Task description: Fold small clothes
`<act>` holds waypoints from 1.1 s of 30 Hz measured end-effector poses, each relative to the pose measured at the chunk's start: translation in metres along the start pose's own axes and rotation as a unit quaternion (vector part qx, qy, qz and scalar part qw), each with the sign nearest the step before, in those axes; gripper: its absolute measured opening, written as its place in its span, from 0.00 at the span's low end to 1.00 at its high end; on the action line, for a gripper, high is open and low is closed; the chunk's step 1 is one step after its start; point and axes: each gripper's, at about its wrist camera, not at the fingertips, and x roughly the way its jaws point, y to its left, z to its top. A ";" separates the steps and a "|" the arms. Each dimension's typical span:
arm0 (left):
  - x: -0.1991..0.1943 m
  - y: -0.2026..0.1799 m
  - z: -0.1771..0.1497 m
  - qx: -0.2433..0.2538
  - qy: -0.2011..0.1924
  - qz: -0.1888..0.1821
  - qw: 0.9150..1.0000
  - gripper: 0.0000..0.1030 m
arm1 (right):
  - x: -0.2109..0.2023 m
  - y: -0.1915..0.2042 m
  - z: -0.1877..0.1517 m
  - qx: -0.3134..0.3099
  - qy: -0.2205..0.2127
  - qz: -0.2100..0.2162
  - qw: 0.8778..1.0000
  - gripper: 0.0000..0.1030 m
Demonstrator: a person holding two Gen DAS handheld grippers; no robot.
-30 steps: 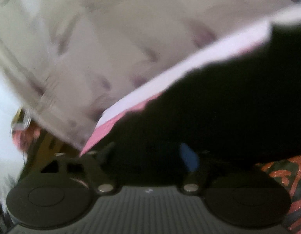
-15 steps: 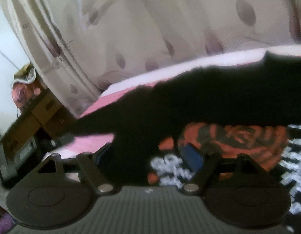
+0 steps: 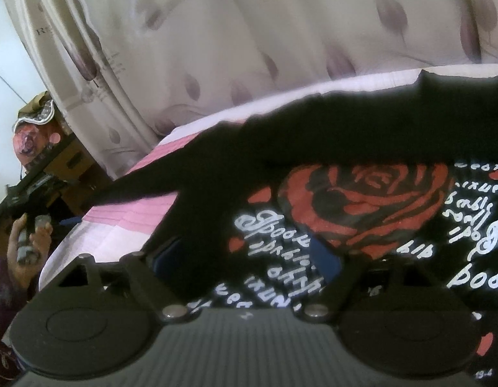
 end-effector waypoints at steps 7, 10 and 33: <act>0.058 0.024 0.036 -0.061 0.054 -0.003 0.997 0.22 | -0.001 -0.001 -0.001 0.004 -0.008 -0.003 1.000 0.84; 0.055 0.020 0.039 -0.058 0.011 -0.004 0.998 0.03 | -0.002 -0.003 -0.002 0.010 -0.013 -0.001 1.000 0.84; 0.003 -0.452 -0.242 0.302 0.100 -0.268 0.910 0.03 | -0.106 -0.065 -0.019 0.155 -0.133 0.011 0.979 0.85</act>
